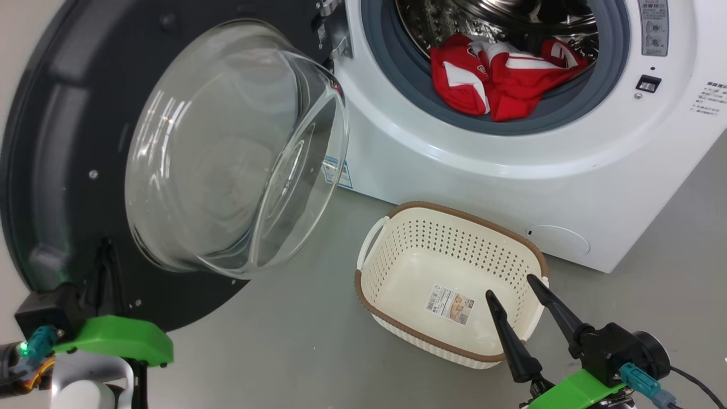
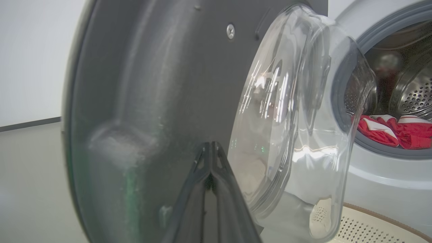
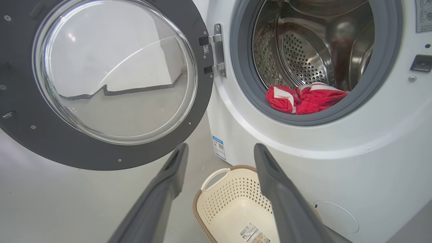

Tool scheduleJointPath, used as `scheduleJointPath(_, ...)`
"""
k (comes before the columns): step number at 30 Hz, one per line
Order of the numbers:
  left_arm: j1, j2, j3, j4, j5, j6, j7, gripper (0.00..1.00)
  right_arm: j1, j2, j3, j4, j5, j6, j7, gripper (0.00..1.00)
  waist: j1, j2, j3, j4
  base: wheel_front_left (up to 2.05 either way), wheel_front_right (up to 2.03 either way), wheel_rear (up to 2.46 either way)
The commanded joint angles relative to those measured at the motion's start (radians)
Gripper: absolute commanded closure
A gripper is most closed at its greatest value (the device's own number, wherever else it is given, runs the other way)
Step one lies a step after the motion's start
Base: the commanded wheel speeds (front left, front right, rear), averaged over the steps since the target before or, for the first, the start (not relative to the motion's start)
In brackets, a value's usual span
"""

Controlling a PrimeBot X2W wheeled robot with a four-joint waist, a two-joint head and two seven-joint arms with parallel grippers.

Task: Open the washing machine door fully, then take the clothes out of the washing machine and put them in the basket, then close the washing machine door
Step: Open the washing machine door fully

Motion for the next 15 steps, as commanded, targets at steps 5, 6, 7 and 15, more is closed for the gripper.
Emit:
scheduleJointPath(5,-0.075,0.051,0.065,0.026,-0.009,0.005,-0.024,1.00,-0.024,0.000,0.019,-0.038,-0.010,0.006,0.007,0.00,0.0000,0.0000,0.013,0.002,0.00,0.00,0.00)
scheduleJointPath(6,-0.078,0.051,0.067,0.034,-0.011,0.005,-0.026,1.00,-0.024,0.000,0.019,-0.039,-0.011,0.006,0.008,0.00,0.0000,0.0000,0.014,0.002,0.00,0.00,0.00)
scheduleJointPath(7,-0.081,0.051,0.068,0.042,-0.013,0.004,-0.027,1.00,-0.023,0.000,0.019,-0.039,-0.011,0.006,0.008,0.00,0.0000,0.0000,0.015,0.003,0.00,0.00,0.00)
scheduleJointPath(15,-0.113,0.058,0.073,0.104,-0.022,-0.007,-0.041,1.00,-0.018,0.000,0.020,-0.047,-0.016,0.006,0.017,0.00,0.0000,0.0000,0.019,0.006,0.00,0.00,0.00)
